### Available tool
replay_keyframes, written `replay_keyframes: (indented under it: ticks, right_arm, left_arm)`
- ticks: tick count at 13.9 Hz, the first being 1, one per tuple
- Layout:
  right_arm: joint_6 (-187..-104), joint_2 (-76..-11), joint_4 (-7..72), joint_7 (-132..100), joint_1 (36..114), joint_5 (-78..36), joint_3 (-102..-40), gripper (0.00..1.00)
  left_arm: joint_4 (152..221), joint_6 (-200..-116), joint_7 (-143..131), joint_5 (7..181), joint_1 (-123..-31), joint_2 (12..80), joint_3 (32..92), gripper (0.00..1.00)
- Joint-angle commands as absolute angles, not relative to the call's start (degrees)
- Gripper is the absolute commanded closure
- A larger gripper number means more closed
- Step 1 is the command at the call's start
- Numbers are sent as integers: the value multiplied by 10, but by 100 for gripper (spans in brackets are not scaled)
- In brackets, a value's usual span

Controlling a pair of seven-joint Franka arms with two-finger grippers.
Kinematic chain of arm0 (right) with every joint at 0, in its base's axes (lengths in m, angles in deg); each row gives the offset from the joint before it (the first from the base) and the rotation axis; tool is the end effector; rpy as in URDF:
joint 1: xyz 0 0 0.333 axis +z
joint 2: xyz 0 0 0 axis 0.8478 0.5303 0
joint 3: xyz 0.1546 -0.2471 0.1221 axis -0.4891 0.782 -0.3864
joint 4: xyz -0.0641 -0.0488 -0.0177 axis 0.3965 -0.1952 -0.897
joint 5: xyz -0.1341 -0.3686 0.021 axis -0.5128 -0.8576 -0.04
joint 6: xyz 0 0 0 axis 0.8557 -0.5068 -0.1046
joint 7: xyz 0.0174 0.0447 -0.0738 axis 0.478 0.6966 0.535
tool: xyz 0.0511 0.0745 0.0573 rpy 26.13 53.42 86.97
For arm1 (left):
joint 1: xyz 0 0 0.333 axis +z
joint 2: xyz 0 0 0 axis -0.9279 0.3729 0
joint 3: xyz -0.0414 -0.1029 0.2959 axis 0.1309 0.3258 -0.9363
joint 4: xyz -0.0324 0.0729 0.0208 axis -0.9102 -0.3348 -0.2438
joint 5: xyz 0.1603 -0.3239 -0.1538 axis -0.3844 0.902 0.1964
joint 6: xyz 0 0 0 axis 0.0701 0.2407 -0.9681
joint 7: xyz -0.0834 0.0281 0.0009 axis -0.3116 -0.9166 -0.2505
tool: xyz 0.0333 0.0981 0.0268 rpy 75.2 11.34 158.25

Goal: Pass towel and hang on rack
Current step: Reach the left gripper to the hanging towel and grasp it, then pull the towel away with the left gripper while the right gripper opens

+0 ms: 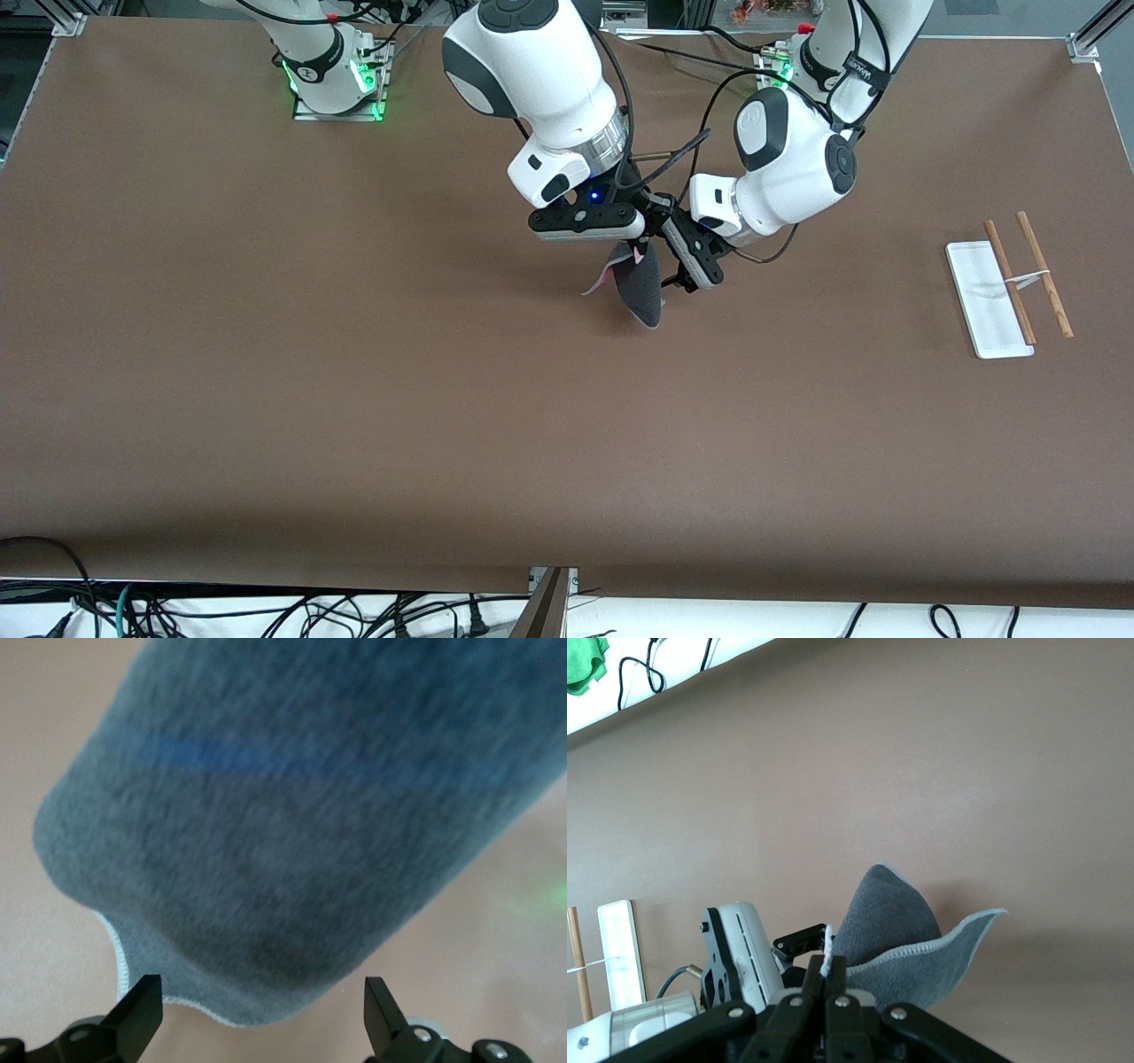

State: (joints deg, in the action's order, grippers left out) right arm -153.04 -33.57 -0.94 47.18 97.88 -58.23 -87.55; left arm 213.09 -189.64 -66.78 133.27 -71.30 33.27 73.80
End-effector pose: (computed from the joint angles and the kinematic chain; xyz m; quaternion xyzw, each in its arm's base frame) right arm 0.5115 0.5602 0.5154 -0.9724 0.0873 -0.0858 0.1987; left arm 0.4823 -0.2920 0.3055 0.8773 -0.3713 0.1258 0.2767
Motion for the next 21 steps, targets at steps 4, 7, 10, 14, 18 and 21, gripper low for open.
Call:
replay_keyframes:
  ticks: [4, 7, 10, 14, 18, 21]
  right_arm:
    - [-1529, -334, -13, 469, 979, -579, -877, 100]
    - [-1529, -334, -13, 469, 979, -579, -877, 100]
    - [-1530, -334, -13, 468, 979, -579, -877, 100]
    - [-1531, -334, -13, 468, 978, -579, -877, 100]
    - [-1531, -334, -14, 468, 978, -579, -877, 100]
    - [-1530, -335, -14, 467, 979, -591, -876, 0]
  left_arm:
    - [2087, -1906, -685, 1349, -721, 367, 737, 33]
    - [2087, -1905, -692, 1347, -720, 366, 735, 87]
    - [2087, -1904, -692, 1348, -714, 359, 735, 100]
    - [2088, -1886, -690, 1347, -676, 336, 735, 100]
    - [2088, -1821, -690, 1347, -621, 317, 734, 100]
    - [2092, -1761, -689, 1340, -574, 302, 726, 100]
